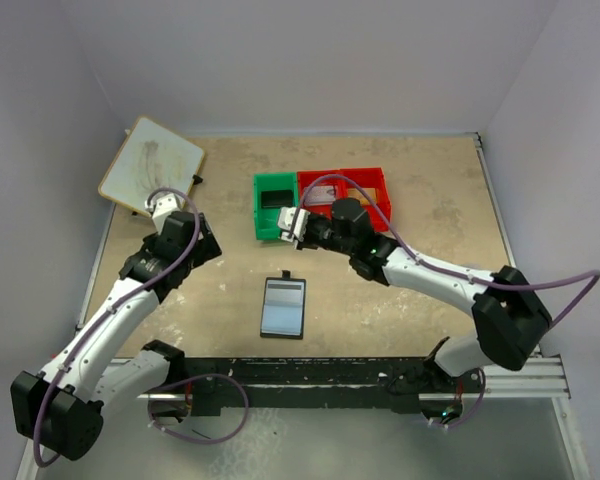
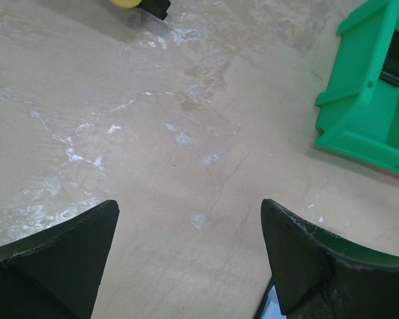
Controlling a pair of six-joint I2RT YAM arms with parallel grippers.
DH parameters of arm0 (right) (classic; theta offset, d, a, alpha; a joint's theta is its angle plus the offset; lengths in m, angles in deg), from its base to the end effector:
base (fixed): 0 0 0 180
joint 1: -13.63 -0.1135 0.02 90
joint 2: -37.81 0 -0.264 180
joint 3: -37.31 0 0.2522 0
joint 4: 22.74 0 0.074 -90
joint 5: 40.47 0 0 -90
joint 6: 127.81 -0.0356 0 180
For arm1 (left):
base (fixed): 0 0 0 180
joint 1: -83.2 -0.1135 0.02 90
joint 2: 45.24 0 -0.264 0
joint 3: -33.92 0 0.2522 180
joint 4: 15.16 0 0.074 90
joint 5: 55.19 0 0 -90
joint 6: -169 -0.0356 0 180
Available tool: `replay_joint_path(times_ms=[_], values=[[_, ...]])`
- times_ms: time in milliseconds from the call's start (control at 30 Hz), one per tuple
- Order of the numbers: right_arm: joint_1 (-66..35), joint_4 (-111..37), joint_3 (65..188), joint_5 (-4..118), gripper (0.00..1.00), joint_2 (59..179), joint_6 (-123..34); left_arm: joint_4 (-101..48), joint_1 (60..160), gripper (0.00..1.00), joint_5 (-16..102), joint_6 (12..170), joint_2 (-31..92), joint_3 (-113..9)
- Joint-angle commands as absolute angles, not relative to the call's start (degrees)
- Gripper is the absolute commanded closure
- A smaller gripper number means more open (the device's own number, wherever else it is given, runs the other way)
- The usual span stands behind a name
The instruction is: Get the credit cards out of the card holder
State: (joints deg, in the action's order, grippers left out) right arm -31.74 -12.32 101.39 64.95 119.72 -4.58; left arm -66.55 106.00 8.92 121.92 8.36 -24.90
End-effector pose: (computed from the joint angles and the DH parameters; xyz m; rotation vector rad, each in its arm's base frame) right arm 0.2253 0.2417 0.2837 -1.2321 1.1864 0.3864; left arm 0.1793 -0.0585 0.2724 -0.6027 2.1965 -0.0572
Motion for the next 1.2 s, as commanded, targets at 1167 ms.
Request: replay_joint_path(times_ms=[1167], values=[[-27.9, -18.1, 134.1, 54.0, 1.0, 154.6, 15.4, -66.6, 104.6, 0.14, 7.0, 115.0, 4.7, -27.2]])
